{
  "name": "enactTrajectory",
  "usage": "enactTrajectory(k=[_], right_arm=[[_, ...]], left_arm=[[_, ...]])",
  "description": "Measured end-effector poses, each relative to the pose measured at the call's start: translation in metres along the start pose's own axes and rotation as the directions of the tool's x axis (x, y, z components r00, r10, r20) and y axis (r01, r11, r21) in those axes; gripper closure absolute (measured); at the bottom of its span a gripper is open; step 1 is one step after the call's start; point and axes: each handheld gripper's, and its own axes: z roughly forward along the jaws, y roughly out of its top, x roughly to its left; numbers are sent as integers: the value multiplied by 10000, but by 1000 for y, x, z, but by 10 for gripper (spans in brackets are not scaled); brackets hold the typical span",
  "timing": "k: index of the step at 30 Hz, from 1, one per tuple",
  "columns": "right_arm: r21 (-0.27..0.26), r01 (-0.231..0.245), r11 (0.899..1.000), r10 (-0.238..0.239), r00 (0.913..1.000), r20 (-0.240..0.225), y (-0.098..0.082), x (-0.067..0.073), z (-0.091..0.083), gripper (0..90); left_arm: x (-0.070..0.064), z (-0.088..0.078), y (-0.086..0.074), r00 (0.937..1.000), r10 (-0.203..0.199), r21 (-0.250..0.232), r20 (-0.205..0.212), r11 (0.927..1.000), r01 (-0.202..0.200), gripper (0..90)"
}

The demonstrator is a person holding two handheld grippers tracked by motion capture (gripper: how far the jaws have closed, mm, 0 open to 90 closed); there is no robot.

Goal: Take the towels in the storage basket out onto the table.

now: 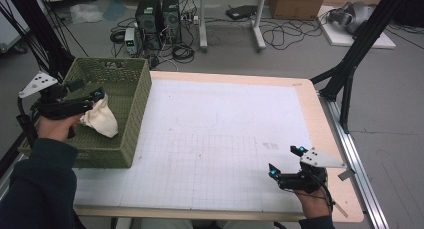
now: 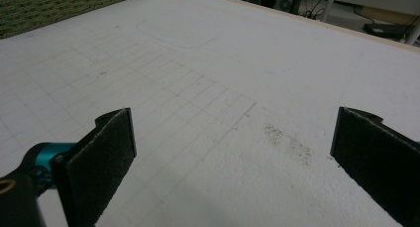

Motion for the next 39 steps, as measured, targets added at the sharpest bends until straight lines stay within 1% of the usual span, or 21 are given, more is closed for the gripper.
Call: enactTrajectory(k=[1, 5, 7, 15, 18, 19, 20, 22, 23, 24, 25, 26, 27, 28, 29, 30, 32, 34, 35, 37, 39], right_arm=[[-18, 45, 10000, -45, 10000, 3, 0, 0, 1, 28], [80, 78, 9999, -78, 10000, -22, 0, 0, 2, 28], [96, 45, 9999, -44, 10000, -28, 0, 0, 2, 28], [182, 96, 9998, -97, 10000, 23, -3, -2, 3, 28], [226, 70, 9997, -71, 10000, 23, -2, -2, 3, 28], [226, 70, 9997, -71, 10000, 23, -2, -2, 3, 28], [213, 92, 9997, -93, 10000, 14, -2, -1, 3, 28], [238, 131, 9996, -130, 9999, -14, -2, 0, 3, 28], [292, 112, 9995, -112, 9999, -26, -2, 0, 3, 28], [287, 150, 9995, -149, 9999, -11, -2, 1, 3, 28], [287, 150, 9995, -149, 9999, -11, -2, 1, 3, 28], [347, 160, 9993, -158, 9999, -40, -3, 1, 4, 28], [347, 160, 9993, -158, 9999, -40, -3, 1, 4, 28], [357, 182, 9992, -181, 9998, -26, -4, 0, 4, 28], [353, 172, 9992, -171, 9998, -34, -4, 0, 4, 28], [353, 172, 9992, -171, 9998, -34, -4, 0, 4, 28], [354, 159, 9992, -157, 9999, -65, -4, 1, 4, 28], [378, 160, 9992, -156, 9998, -106, -4, 1, 4, 28], [412, 194, 9990, -190, 9998, -106, -4, 2, 4, 28], [424, 231, 9988, -224, 9996, -169, -4, 2, 5, 28], [433, 197, 9989, -189, 9997, -182, -4, 3, 5, 28]], left_arm=[[7, 4, -3, 9992, 56, 361, -387, 9993, -42, 183], [19, 12, -10, 9966, -47, 915, -824, 9957, 122, 206], [31, 18, -19, 9931, -239, 1380, -1145, 9896, 397, 206], [47, 27, -30, 9872, -460, 1989, -1530, 9770, 764, 208], [58, 34, -38, 9780, -482, 2559, -2029, 9615, 1005, 211], [58, 34, -38, 9780, -482, 2559, -2029, 9615, 1005, 217], [63, 38, -42, 9717, -393, 2898, -2330, 9510, 1079, 218], [67, 41, -45, 9680, -318, 3154, -2490, 9423, 1121, 225], [67, 41, -45, 9680, -318, 3154, -2490, 9423, 1121, 229], [70, 45, -48, 9644, -147, 3462, -2640, 9318, 1089, 229], [70, 45, -48, 9644, -147, 3462, -2640, 9318, 1089, 232], [72, 49, -53, 9575, 55, 3825, -2883, 9174, 1099, 236], [72, 49, -53, 9575, 55, 3825, -2883, 9174, 1099, 238], [74, 51, -55, 9553, 2, 3984, -2957, 9089, 1231, 241], [76, 55, -59, 9512, 106, 4324, -3084, 8922, 1303, 249], [76, 55, -59, 9512, 106, 4324, -3084, 8922, 1303, 262], [79, 58, -64, 9413, 546, 4816, -3331, 8681, 1201, 288], [81, 59, -67, 9328, 704, 5072, -3535, 8523, 1279, 302], [82, 60, -68, 9309, 783, 5229, -3567, 8425, 1295, 306], [82, 61, -69, 9310, 797, 5297, -3562, 8380, 1309, 324], [81, 64, -72, 9355, 982, 5601, -3395, 8201, 1171, 334]])
